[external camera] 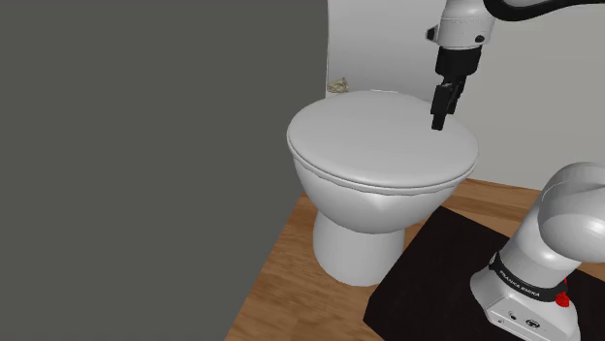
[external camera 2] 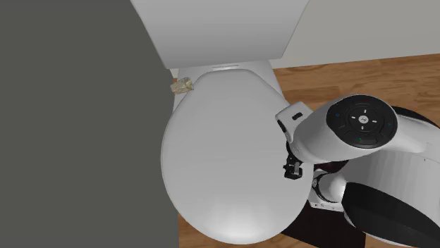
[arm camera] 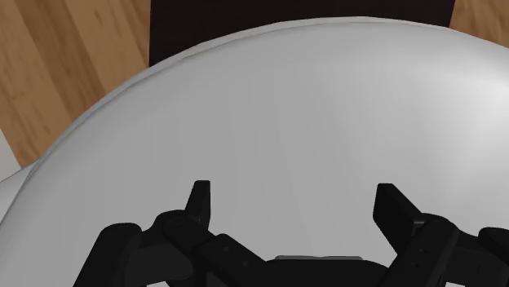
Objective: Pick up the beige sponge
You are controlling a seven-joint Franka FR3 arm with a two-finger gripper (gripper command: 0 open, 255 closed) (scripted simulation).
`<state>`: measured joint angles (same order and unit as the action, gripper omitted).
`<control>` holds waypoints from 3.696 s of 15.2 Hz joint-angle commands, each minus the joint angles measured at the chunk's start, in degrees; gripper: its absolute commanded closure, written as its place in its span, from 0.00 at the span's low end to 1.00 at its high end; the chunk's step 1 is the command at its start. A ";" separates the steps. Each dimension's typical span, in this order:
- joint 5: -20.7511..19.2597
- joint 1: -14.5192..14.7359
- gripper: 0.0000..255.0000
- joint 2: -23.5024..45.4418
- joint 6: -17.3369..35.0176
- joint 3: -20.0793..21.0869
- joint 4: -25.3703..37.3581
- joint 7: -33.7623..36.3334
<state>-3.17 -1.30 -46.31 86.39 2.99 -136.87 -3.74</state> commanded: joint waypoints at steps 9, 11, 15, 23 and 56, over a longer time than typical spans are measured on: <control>-4.47 -1.12 0.00 16.88 6.43 -2.82 11.47 -5.89; -5.28 -1.32 0.00 21.11 7.42 -3.34 15.01 -7.26; -6.59 -1.66 0.00 29.59 8.64 -4.18 22.92 -9.95; -8.26 -2.25 0.00 47.22 7.86 -5.16 42.79 -15.30; -9.19 -2.78 1.00 66.87 2.94 -5.49 68.85 -20.56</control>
<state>-12.39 -4.00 20.26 90.27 -2.46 -69.29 -23.97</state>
